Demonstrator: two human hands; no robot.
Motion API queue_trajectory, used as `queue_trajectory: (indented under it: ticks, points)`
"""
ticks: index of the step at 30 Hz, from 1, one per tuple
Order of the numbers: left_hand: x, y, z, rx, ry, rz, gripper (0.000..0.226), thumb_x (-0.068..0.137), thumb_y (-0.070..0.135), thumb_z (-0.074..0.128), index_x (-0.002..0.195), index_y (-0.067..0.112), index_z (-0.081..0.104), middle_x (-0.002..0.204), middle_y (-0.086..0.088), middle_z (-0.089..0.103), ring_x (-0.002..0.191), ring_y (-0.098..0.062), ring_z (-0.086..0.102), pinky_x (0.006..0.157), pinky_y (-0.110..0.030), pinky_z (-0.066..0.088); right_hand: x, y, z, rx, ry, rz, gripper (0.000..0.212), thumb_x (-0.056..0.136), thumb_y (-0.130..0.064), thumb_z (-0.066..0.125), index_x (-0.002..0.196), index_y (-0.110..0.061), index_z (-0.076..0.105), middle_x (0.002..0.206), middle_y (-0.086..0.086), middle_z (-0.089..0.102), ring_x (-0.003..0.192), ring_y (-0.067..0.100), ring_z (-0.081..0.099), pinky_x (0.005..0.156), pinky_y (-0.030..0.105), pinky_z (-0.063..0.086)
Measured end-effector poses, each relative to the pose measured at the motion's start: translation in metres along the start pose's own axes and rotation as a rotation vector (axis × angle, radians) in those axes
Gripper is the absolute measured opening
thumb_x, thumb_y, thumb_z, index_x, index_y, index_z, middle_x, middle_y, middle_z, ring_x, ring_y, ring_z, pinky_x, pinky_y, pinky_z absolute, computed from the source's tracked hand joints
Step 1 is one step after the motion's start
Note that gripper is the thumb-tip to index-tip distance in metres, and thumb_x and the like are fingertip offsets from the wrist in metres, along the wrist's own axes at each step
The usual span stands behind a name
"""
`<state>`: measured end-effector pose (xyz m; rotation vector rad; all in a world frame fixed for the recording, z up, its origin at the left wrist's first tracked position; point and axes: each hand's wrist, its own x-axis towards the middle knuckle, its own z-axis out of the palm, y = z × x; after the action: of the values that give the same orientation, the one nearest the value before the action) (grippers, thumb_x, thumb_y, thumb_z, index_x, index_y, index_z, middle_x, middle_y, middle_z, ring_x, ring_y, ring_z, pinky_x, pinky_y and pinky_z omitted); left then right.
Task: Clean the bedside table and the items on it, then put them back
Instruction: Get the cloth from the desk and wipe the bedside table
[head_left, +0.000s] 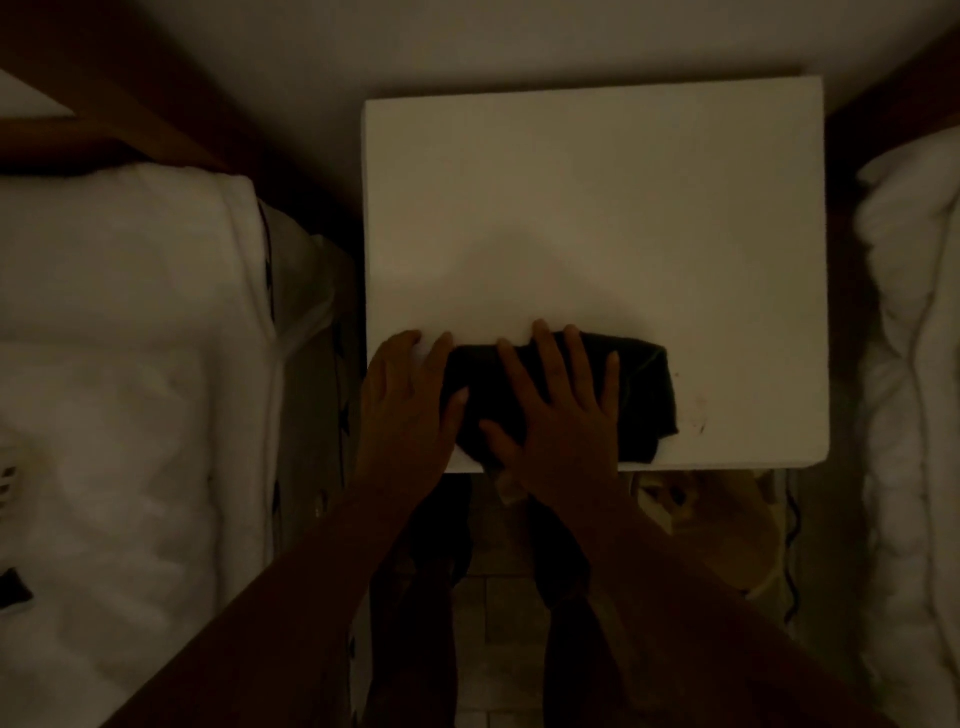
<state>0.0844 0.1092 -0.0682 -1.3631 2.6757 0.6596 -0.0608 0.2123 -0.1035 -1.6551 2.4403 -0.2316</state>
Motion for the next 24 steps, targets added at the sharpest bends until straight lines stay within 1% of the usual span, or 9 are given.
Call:
queue_trajectory:
  ticks: [3, 5, 7, 11, 14, 16, 19, 21, 24]
  points:
    - [-0.004, 0.003, 0.010, 0.024, -0.019, -0.040, 0.056, 0.099, 0.040, 0.036, 0.146, 0.011, 0.036, 0.149, -0.025, 0.030, 0.138, -0.043, 0.028, 0.110, -0.058, 0.030, -0.011, 0.042, -0.008, -0.065, -0.022, 0.030, 0.077, 0.084, -0.073, 0.038, 0.150, -0.035, 0.023, 0.161, 0.004, 0.018, 0.149, 0.030, 0.010, 0.115, 0.064, 0.005]
    - [-0.006, 0.008, 0.017, 0.071, -0.031, -0.067, 0.059, 0.097, 0.041, 0.035, 0.149, 0.013, 0.030, 0.153, -0.024, 0.024, 0.142, -0.043, 0.020, 0.112, -0.059, 0.025, -0.017, 0.079, -0.015, -0.114, -0.040, 0.071, 0.078, 0.084, -0.074, 0.036, 0.151, -0.037, 0.019, 0.162, 0.003, 0.015, 0.149, 0.030, 0.007, 0.115, 0.063, 0.003]
    - [-0.007, 0.013, 0.019, 0.085, -0.017, -0.085, 0.060, 0.096, 0.041, 0.035, 0.150, 0.013, 0.029, 0.154, -0.024, 0.023, 0.144, -0.042, 0.016, 0.114, -0.060, 0.022, -0.022, 0.115, -0.025, -0.158, -0.068, 0.129, 0.078, 0.085, -0.075, 0.032, 0.151, -0.038, 0.016, 0.162, 0.002, 0.011, 0.149, 0.030, 0.006, 0.114, 0.064, 0.003]
    - [-0.009, 0.014, 0.018, 0.117, -0.030, -0.094, 0.062, 0.096, 0.043, 0.032, 0.151, 0.015, 0.026, 0.157, -0.022, 0.019, 0.147, -0.039, 0.011, 0.116, -0.058, 0.019, -0.028, 0.162, -0.047, -0.194, -0.117, 0.268, 0.074, 0.086, -0.072, 0.026, 0.151, -0.040, 0.010, 0.162, 0.003, 0.009, 0.148, 0.031, 0.007, 0.114, 0.064, 0.006]
    - [-0.008, 0.009, 0.015, 0.149, -0.038, -0.078, 0.063, 0.095, 0.047, 0.031, 0.151, 0.017, 0.028, 0.156, -0.021, 0.022, 0.145, -0.040, 0.016, 0.116, -0.057, 0.019, -0.024, 0.179, -0.060, -0.124, -0.132, 0.415, 0.075, 0.085, -0.070, 0.025, 0.151, -0.040, 0.009, 0.162, 0.007, 0.007, 0.147, 0.036, 0.010, 0.112, 0.066, 0.015]
    - [-0.007, 0.005, 0.015, 0.173, -0.035, -0.065, 0.064, 0.095, 0.050, 0.031, 0.150, 0.018, 0.030, 0.154, -0.021, 0.025, 0.144, -0.041, 0.021, 0.115, -0.057, 0.020, -0.021, 0.183, -0.063, -0.072, -0.104, 0.508, 0.075, 0.086, -0.069, 0.026, 0.152, -0.039, 0.007, 0.162, 0.009, 0.004, 0.145, 0.039, 0.012, 0.110, 0.067, 0.019]
    - [-0.006, 0.002, 0.022, 0.201, -0.025, -0.054, 0.064, 0.095, 0.050, 0.030, 0.151, 0.018, 0.026, 0.155, -0.022, 0.023, 0.145, -0.040, 0.017, 0.116, -0.059, 0.017, -0.014, 0.170, -0.056, -0.104, -0.063, 0.540, 0.075, 0.087, -0.066, 0.026, 0.153, -0.034, 0.010, 0.162, 0.012, 0.009, 0.145, 0.042, 0.011, 0.110, 0.068, 0.016]
    - [-0.006, 0.001, 0.028, 0.221, -0.009, -0.044, 0.064, 0.096, 0.049, 0.028, 0.152, 0.019, 0.022, 0.157, -0.022, 0.020, 0.147, -0.039, 0.012, 0.117, -0.058, 0.014, -0.002, 0.147, -0.047, -0.128, -0.057, 0.497, 0.075, 0.088, -0.068, 0.027, 0.153, -0.033, 0.012, 0.162, 0.011, 0.010, 0.146, 0.042, 0.008, 0.111, 0.068, 0.011]
    - [-0.006, -0.002, 0.032, 0.233, 0.003, -0.031, 0.065, 0.097, 0.050, 0.026, 0.153, 0.018, 0.018, 0.158, -0.022, 0.017, 0.148, -0.038, 0.008, 0.118, -0.058, 0.010, 0.024, 0.094, -0.028, -0.129, -0.048, 0.351, 0.078, 0.086, -0.073, 0.027, 0.152, -0.036, 0.011, 0.162, 0.008, 0.010, 0.147, 0.042, 0.003, 0.112, 0.068, 0.006]
